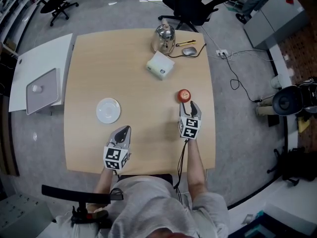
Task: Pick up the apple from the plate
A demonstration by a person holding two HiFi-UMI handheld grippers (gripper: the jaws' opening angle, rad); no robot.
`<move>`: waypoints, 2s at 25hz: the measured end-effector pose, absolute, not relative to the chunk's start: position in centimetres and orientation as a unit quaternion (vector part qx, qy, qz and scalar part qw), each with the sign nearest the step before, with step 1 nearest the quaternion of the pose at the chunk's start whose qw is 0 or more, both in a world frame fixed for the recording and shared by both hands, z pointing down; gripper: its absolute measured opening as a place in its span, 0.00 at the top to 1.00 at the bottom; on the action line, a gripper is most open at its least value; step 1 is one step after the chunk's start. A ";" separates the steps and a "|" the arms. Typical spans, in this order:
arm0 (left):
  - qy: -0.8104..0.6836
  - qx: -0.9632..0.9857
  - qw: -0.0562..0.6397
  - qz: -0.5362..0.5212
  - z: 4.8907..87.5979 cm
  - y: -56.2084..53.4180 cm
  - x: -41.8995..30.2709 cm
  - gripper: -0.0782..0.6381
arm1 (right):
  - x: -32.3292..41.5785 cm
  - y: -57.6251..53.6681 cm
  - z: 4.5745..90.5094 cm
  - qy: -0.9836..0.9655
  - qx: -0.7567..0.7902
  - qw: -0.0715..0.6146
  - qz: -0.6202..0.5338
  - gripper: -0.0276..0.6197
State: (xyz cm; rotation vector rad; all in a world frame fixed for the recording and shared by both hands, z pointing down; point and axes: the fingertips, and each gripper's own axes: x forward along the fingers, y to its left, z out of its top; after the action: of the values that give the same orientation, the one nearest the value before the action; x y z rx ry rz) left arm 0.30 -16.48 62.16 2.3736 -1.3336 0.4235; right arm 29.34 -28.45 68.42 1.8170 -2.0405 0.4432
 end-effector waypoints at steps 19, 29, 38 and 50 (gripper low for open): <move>-0.482 0.853 0.158 0.122 58.5 -13.4 -2.2 0.87 | 25.7 -22.1 63.7 -0.733 0.648 0.151 0.141 0.83; -0.489 0.854 0.144 0.103 55.6 -11.2 -3.9 0.87 | 23.1 -17.9 59.8 -0.742 0.645 0.135 0.127 0.90; -0.485 0.860 0.130 0.085 55.2 -10.4 -4.1 0.87 | 20.8 -15.3 58.6 -0.754 0.636 0.119 0.117 0.94; -0.496 0.856 0.123 0.072 54.9 -8.2 -5.7 0.87 | 19.4 -11.4 57.4 -0.759 0.632 0.089 0.127 0.95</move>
State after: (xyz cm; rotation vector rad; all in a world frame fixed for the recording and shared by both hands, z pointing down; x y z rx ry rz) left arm -5.75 -8.18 54.85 2.4989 -1.4478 0.2113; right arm 19.41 -11.42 57.43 1.8790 -2.2592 0.3790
